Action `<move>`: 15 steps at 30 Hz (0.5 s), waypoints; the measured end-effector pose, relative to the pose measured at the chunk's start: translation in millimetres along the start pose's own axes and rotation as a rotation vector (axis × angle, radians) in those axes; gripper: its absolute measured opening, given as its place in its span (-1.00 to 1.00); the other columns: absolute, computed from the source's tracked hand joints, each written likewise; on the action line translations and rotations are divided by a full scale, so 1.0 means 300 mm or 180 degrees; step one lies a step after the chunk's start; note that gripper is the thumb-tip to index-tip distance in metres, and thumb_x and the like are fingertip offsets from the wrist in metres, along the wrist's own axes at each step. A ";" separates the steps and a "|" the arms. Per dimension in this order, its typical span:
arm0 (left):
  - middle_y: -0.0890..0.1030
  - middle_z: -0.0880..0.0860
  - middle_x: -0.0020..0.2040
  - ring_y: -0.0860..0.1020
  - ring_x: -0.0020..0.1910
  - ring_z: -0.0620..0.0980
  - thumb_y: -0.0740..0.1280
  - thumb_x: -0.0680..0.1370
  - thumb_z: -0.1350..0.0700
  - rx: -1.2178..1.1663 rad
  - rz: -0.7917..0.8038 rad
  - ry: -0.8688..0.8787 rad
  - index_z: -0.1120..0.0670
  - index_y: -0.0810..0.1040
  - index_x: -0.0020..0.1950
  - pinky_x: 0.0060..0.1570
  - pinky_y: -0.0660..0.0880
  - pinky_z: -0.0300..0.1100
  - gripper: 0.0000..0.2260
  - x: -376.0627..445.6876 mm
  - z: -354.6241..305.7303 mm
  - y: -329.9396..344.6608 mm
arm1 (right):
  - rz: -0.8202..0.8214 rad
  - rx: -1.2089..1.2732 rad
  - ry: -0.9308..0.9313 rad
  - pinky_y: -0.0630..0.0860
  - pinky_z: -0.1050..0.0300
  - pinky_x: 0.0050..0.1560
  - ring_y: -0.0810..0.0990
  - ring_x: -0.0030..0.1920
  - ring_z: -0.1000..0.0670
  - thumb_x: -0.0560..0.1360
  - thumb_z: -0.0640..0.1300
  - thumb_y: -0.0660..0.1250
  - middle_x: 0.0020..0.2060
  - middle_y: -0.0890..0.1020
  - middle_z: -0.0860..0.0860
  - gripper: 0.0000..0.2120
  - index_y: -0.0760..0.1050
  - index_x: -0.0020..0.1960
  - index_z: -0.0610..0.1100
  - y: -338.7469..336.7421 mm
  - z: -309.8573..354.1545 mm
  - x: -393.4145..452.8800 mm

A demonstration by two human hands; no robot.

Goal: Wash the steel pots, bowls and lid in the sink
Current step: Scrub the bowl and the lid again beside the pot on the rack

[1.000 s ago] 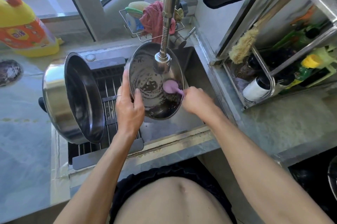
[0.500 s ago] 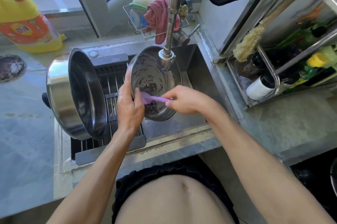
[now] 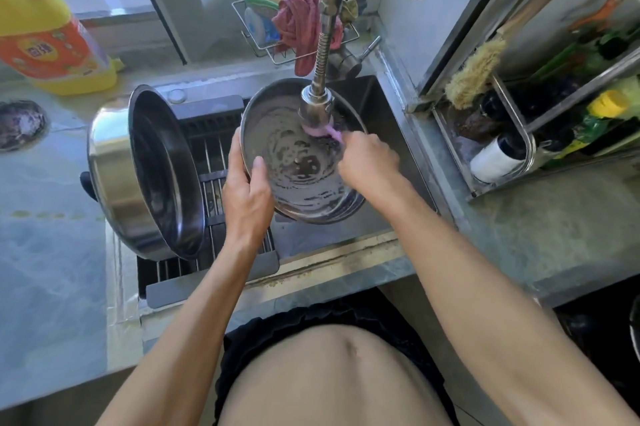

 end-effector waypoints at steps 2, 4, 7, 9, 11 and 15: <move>0.45 -0.10 0.51 0.43 0.43 -0.22 0.16 0.71 0.09 0.0060 -0.0137 -0.0024 -0.12 0.19 0.65 0.47 0.39 -0.11 -0.50 0.026 0.006 -0.011 | 0.0535 -0.0594 0.0023 0.45 0.10 -0.10 0.60 0.04 -0.18 0.56 -0.17 0.25 0.07 0.62 -0.12 -0.77 0.54 0.20 -0.10 0.027 -0.025 -0.014; 0.45 -0.12 0.49 0.45 0.35 -0.36 0.16 0.72 0.12 0.0161 -0.0158 -0.0102 -0.10 0.19 0.65 0.43 0.36 -0.28 -0.50 0.038 0.018 -0.012 | 0.1209 -0.0167 -0.0478 0.40 0.21 -0.34 0.55 -0.22 -0.11 0.59 -0.14 0.24 -0.21 0.60 -0.03 -0.85 0.59 0.01 -0.02 0.049 0.016 -0.049; 0.47 -0.08 0.48 0.46 0.32 -0.34 0.14 0.72 0.14 0.0097 0.0000 -0.0139 -0.07 0.21 0.65 0.45 0.38 -0.20 -0.53 0.026 0.022 0.013 | 0.0896 0.0625 -0.0463 0.38 0.16 -0.35 0.51 -0.31 -0.02 0.60 -0.16 0.21 -0.23 0.59 -0.02 -0.76 0.56 0.19 0.01 0.042 0.039 -0.048; 0.44 -0.07 0.52 0.43 0.45 -0.17 0.14 0.72 0.10 0.0009 -0.0035 -0.0125 -0.09 0.23 0.63 0.48 0.39 -0.03 -0.54 0.026 0.022 0.012 | 0.0224 -0.0068 -0.0019 0.42 0.08 -0.14 0.60 -0.02 -0.13 0.59 -0.18 0.21 0.02 0.61 -0.10 -0.73 0.50 0.27 -0.10 0.015 0.003 -0.031; 0.44 -0.07 0.52 0.41 0.48 -0.11 0.14 0.71 0.08 -0.0002 -0.0182 -0.0164 -0.10 0.24 0.63 0.49 0.38 0.02 -0.54 0.044 0.022 0.001 | 0.0455 -0.0469 0.0056 0.43 0.08 -0.10 0.60 0.07 -0.17 0.59 -0.16 0.22 0.11 0.61 -0.14 -0.73 0.49 0.27 -0.14 0.032 -0.025 -0.048; 0.47 -0.04 0.50 0.43 0.45 -0.13 0.13 0.72 0.14 -0.0018 -0.0203 -0.0225 -0.03 0.26 0.63 0.47 0.34 -0.14 -0.55 0.048 0.021 -0.006 | 0.1051 0.0381 -0.0578 0.38 0.16 -0.33 0.57 -0.23 -0.04 0.61 -0.14 0.20 -0.15 0.61 -0.04 -0.75 0.57 0.21 0.02 0.075 0.028 -0.092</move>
Point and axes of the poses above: each hand's wrist, its own x-axis towards the middle knuckle, its own y-axis out of the palm, z = x × y, the point moved 4 cm from there along x, towards the middle knuckle
